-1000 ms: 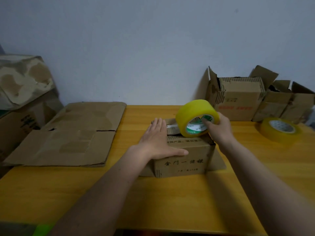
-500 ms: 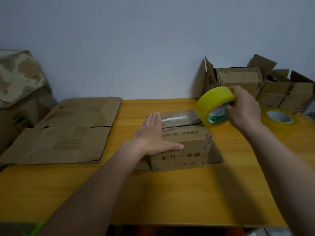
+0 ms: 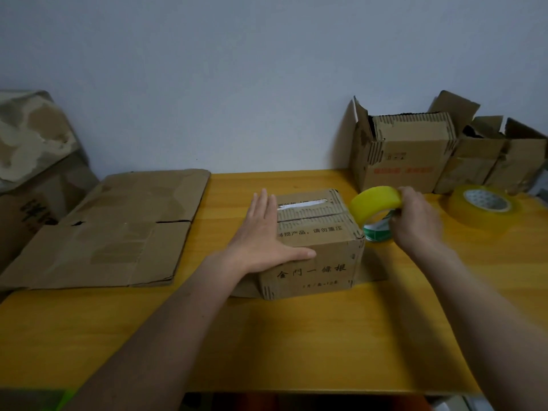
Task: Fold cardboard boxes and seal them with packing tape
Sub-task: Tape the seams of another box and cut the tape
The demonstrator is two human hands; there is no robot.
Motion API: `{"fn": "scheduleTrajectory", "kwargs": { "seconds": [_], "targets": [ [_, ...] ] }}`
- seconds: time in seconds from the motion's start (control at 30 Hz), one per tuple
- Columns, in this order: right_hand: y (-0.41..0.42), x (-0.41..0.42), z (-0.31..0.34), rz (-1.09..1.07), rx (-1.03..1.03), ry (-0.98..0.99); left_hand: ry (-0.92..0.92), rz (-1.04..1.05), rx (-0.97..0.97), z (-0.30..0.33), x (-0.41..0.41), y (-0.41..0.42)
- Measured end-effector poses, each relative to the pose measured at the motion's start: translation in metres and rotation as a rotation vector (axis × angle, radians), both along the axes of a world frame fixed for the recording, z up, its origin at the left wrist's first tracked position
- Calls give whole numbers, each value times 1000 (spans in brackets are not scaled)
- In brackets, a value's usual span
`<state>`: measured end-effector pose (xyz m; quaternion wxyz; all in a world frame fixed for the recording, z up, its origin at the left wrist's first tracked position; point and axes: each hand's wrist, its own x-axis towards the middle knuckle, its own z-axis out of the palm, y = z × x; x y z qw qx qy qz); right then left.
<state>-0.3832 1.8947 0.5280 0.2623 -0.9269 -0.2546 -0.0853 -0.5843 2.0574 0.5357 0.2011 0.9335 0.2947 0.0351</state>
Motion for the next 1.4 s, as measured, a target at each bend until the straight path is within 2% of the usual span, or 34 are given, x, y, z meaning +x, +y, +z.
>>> {"fn": "scheduleTrajectory", "kwargs": {
  "seconds": [0.1, 0.2, 0.33, 0.5, 0.67, 0.7, 0.83, 0.9, 1.0, 1.03, 1.23, 1.4],
  "targets": [
    [-2, 2, -4, 8, 7, 52, -291, 101, -167, -9, -6, -14],
    [-3, 1, -3, 10, 17, 79, -507, 189, -309, -27, -12, -23],
    [-3, -2, -3, 19, 4, 109, -592, 275, -349, -35, -20, -28],
    [-7, -7, 0, 57, -55, 185, -413, 248, -423, -18, -26, -19],
    [-16, -24, 10, 175, -127, 334, -325, 317, -329, -5, -14, 22],
    [-19, -28, 12, 220, -154, 373, -282, 331, -280, -3, -12, 31],
    [-24, -50, 22, 402, -124, 538, -192, 390, 177, 9, -5, 26],
    [-23, -56, 23, 507, -84, 570, -79, 266, 233, 15, 2, 4],
    [-22, -58, 22, 640, -24, 746, 185, 23, 164, 16, 7, -26],
    [-23, -59, 20, 664, -3, 803, 217, -48, 163, 15, 6, -29],
    [-29, -55, 17, 701, 120, 995, 172, -387, 278, 10, -5, -10],
    [-12, -73, 6, 806, 194, 1091, 28, -346, 293, 5, -2, 16]
  ]
}}
